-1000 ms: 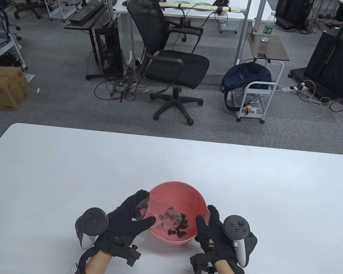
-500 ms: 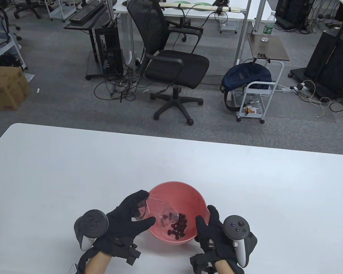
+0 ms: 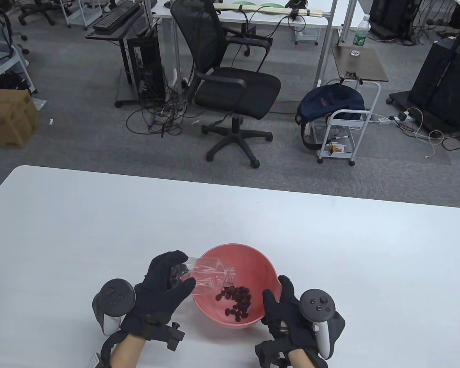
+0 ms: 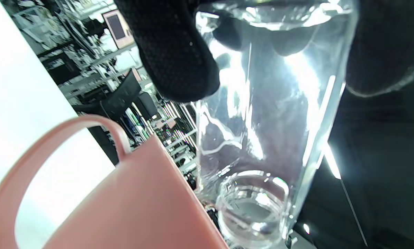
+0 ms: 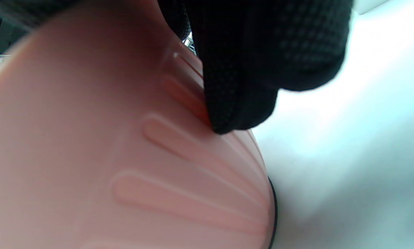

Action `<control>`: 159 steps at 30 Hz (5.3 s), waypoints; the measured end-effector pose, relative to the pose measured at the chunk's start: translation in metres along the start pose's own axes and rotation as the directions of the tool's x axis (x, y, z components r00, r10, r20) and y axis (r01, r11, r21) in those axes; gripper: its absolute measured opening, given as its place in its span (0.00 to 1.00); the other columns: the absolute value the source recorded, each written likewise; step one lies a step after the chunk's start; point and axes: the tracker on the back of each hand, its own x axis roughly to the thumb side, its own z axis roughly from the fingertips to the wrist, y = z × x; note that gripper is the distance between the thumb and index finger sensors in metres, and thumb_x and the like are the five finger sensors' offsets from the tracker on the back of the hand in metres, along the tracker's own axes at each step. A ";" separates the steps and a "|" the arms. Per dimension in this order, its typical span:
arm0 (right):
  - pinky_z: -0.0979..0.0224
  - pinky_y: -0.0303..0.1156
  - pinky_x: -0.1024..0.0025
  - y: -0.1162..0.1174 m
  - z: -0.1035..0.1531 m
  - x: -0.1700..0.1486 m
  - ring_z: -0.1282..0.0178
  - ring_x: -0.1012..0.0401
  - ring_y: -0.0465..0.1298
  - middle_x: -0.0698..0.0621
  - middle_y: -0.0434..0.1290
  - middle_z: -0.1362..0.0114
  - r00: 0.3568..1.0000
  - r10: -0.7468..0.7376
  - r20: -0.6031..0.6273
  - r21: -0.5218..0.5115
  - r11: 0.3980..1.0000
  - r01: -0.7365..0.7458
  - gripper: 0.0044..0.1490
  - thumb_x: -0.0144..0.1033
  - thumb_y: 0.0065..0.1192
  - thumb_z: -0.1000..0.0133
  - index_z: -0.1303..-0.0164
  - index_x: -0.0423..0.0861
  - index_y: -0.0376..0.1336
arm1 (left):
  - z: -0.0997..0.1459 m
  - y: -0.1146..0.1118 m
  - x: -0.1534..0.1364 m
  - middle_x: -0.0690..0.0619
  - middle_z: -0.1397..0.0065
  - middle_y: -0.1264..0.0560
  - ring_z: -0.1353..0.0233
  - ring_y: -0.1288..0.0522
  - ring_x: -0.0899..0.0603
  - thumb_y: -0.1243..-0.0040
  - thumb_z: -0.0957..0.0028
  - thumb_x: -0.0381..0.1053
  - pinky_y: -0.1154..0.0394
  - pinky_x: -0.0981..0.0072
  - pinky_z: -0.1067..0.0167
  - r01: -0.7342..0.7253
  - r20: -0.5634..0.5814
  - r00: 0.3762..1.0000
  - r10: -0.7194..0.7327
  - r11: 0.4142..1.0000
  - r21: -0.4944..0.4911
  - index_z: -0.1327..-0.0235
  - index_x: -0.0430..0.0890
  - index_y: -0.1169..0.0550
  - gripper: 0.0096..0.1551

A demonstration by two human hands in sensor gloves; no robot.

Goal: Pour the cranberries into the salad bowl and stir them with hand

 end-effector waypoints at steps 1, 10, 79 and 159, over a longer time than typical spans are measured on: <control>0.64 0.84 0.75 0.000 0.000 0.000 0.61 0.58 0.85 0.43 0.69 0.24 1.000 0.000 0.000 0.000 1.000 0.000 0.45 0.62 0.60 0.44 0.23 0.52 0.49 | 0.000 0.003 -0.003 0.50 0.21 0.34 0.32 0.17 0.44 0.25 0.58 0.79 0.11 0.71 0.43 -0.037 -0.026 0.999 0.037 0.999 0.024 0.29 0.69 0.38 0.48; 0.64 0.84 0.75 0.000 0.000 0.000 0.61 0.58 0.85 0.43 0.69 0.24 1.000 -0.002 0.000 -0.001 1.000 0.002 0.45 0.62 0.60 0.44 0.23 0.52 0.49 | -0.004 0.028 -0.033 0.48 0.23 0.34 0.29 0.18 0.42 0.17 0.60 0.75 0.11 0.64 0.38 -0.217 -0.185 0.957 0.222 0.975 0.043 0.27 0.59 0.47 0.64; 0.63 0.84 0.74 0.000 -0.001 -0.001 0.60 0.57 0.85 0.43 0.69 0.23 1.000 -0.014 -0.001 0.012 1.000 0.014 0.45 0.62 0.60 0.44 0.23 0.53 0.49 | -0.010 0.034 -0.116 0.51 0.09 0.45 0.12 0.52 0.33 0.20 0.63 0.76 0.48 0.40 0.19 0.420 -0.502 0.572 -0.649 0.757 -0.500 0.18 0.53 0.53 0.74; 0.63 0.84 0.74 0.001 0.001 -0.007 0.60 0.58 0.85 0.43 0.68 0.23 0.998 -0.059 -0.016 0.027 0.998 0.060 0.45 0.64 0.59 0.44 0.23 0.54 0.48 | -0.060 -0.186 0.022 0.61 0.06 0.45 0.09 0.45 0.46 0.48 0.44 0.82 0.37 0.49 0.18 0.483 0.083 0.538 -0.839 0.226 -0.846 0.15 0.69 0.47 0.47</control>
